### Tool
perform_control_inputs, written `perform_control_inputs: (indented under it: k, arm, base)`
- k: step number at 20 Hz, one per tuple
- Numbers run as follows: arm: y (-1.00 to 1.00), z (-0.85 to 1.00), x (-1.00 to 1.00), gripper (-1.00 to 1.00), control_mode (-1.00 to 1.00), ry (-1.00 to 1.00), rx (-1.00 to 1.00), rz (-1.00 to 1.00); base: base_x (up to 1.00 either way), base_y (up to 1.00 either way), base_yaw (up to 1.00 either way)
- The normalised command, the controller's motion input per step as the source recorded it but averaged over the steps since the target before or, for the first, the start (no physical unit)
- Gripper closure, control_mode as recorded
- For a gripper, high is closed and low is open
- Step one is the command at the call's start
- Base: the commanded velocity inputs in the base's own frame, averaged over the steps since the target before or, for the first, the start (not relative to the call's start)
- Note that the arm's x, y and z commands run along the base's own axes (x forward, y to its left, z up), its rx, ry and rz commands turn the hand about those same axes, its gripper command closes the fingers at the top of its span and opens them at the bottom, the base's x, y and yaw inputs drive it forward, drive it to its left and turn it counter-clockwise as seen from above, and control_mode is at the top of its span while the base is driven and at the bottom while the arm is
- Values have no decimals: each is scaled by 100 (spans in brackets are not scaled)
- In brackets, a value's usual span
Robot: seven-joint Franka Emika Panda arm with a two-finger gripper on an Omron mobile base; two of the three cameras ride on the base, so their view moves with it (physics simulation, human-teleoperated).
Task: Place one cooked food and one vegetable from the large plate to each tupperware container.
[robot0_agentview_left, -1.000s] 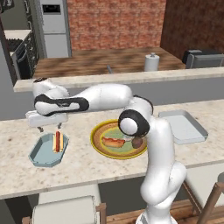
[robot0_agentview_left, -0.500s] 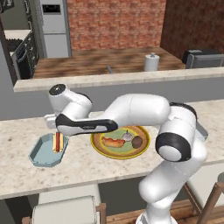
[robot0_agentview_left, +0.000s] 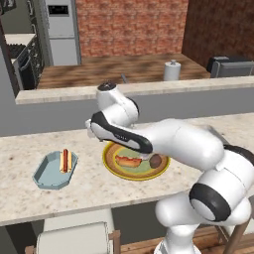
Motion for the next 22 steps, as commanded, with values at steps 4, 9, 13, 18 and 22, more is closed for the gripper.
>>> perform_control_inputs:
  k: [4, 9, 13, 18, 22]
  arm:
    - [-91, 12, 20, -100, -100, 37, -15, -13]
    - [-87, -3, 1, -100, -100, 39, -16, -18]
    - [-71, -23, -24, -100, -100, 9, -1, -12]
    - [-45, -35, -59, -100, -100, 0, 0, -11]
    - [-41, -41, -46, -100, -100, -5, 0, -8]
  base:
    - [0, 0, 0]
    - [0, 0, 0]
    - [0, 0, 0]
    - [0, 0, 0]
    - [0, 0, 0]
